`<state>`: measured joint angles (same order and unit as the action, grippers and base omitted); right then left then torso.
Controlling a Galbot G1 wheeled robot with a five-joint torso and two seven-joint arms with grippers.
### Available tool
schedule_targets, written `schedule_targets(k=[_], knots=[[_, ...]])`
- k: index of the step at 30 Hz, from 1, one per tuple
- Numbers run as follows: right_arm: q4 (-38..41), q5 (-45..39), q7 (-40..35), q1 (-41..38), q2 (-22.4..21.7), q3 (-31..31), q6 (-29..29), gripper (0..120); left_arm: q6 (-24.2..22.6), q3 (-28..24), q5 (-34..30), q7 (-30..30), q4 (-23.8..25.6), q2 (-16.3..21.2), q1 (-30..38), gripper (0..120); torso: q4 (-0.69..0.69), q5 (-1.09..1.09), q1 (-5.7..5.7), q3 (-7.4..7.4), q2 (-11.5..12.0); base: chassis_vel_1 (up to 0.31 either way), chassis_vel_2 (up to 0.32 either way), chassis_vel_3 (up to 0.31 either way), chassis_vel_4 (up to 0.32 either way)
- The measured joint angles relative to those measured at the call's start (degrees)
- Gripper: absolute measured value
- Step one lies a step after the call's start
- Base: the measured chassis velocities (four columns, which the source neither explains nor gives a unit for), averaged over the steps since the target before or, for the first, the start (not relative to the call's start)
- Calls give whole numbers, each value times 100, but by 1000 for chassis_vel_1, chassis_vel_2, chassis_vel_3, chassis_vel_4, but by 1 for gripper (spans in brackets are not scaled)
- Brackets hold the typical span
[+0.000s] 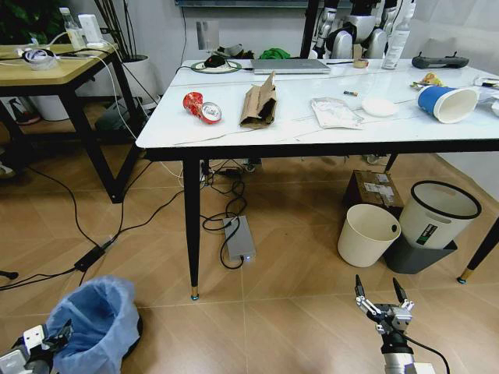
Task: Pick up the trash bin and place the trash from the table into it.
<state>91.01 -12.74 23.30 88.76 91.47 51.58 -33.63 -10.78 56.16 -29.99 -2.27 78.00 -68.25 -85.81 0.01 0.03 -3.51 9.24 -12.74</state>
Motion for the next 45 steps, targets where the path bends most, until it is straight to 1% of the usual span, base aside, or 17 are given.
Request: schedule_targets(k=[2,3,5,7,8,10,13,19,25,26,33,35,36,40,41,43,45], knots=[[-1,0,-3,-3,-19,11,1,100,-19,-21,22,-8,-20,-19,21,30,0,-2,0,0,0,0,0,0,0],[-1,0,-3,-3,-19,11,1,100,-19,-21,22,-8,-20,-19,21,30,0,-2,0,0,0,0,0,0,0],[-19,0,-3,-5,-34,13,1,100,-46,-37,46,-7,-39,-31,32,23,0,-2,-1,1,0,0,0,0,0],[-35,-1,-3,-5,-44,15,1,100,-69,-48,60,-18,-44,-37,32,17,-1,-8,-1,1,0,0,0,0,0],[-52,-3,-4,-13,-50,16,1,100,-81,-50,81,-28,-45,-37,31,10,-2,-7,-1,1,0,0,0,0,0],[-72,-5,-5,-21,-54,17,1,100,-80,-48,96,-35,-41,-35,29,4,-2,-3,-1,1,0,0,0,0,0],[-77,-5,-5,-38,-58,16,1,100,-81,-50,97,-46,-12,-35,23,1,-3,-3,-1,1,-1,0,0,0,0],[-105,-5,-8,-74,-59,15,1,100,-89,-46,105,-60,123,-54,-69,1,-2,-5,-1,1,-1,0,0,0,0],[-138,32,-8,-94,-53,10,2,100,-113,-34,41,-167,799,-82,-530,0,0,-6,-1,2,-1,0,0,0,0],[-138,32,-8,-94,-53,10,2,100,-113,-34,41,-167,799,-82,-530,0,0,-6,-1,2,-1,0,0,0,0],[-119,96,-9,-95,-69,9,5,100,-42,-53,-58,-417,1507,-131,-1142,0,0,-3,-1,2,-1,0,0,0,0],[-108,104,-9,-88,-76,10,6,100,5,-97,-57,-451,1629,-131,-1253,0,0,-1,-1,2,-1,0,0,0,0],[-95,113,-9,-75,-81,10,6,100,53,-154,-63,-537,1768,-131,-1364,0,1,-2,-1,2,-1,0,0,0,0],[-15,190,-9,2,-86,11,6,100,279,-293,-177,-1420,2227,-152,-1622,0,-1,-5,-1,2,-1,0,0,0,0],[-15,190,-9,2,-86,11,6,100,279,-293,-177,-1420,2227,-152,-1622,0,-1,-5,-1,2,-1,0,0,0,0],[28,235,-9,53,-85,12,5,100,297,-316,-149,-1692,2551,-146,-1749,0,-2,0,-1,1,-1,0,0,0,0],[70,284,-9,98,-72,22,1,100,295,-344,-51,-1843,2880,-125,-1905,0,-1,-2,-1,2,-1,0,0,0,0]])
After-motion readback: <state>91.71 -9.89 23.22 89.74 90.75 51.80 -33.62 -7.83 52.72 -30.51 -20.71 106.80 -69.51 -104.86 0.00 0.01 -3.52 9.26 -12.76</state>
